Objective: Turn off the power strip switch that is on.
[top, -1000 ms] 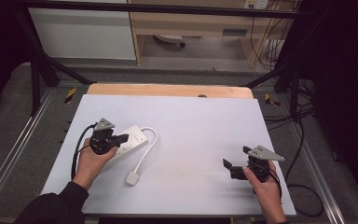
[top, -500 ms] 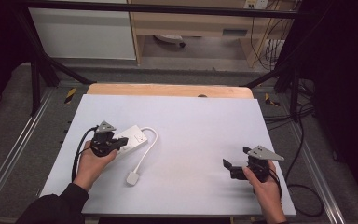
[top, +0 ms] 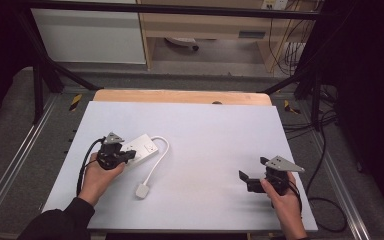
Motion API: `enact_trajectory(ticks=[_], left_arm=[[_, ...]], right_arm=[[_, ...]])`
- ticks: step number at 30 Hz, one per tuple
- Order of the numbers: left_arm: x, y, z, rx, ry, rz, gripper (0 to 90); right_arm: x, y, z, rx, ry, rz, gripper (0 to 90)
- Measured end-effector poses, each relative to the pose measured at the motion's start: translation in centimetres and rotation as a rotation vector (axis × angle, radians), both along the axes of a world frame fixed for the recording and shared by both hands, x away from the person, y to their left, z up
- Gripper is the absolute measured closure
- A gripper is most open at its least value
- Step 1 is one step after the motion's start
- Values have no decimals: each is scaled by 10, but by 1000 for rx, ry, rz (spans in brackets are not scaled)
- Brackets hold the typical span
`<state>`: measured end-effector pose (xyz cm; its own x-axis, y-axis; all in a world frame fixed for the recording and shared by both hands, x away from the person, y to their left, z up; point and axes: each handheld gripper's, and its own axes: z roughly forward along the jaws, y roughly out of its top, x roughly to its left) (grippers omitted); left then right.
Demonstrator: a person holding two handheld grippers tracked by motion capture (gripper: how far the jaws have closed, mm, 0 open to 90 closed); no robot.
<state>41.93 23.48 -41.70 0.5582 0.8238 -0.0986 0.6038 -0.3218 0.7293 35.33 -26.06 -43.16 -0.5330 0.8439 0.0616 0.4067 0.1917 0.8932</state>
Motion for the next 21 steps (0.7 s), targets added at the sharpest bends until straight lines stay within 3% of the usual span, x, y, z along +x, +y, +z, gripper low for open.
enact_trajectory(ticks=[21], left_arm=[[2,0,-4,35,18,-2,900]], right_arm=[[0,1,0,-7,3,2,22]])
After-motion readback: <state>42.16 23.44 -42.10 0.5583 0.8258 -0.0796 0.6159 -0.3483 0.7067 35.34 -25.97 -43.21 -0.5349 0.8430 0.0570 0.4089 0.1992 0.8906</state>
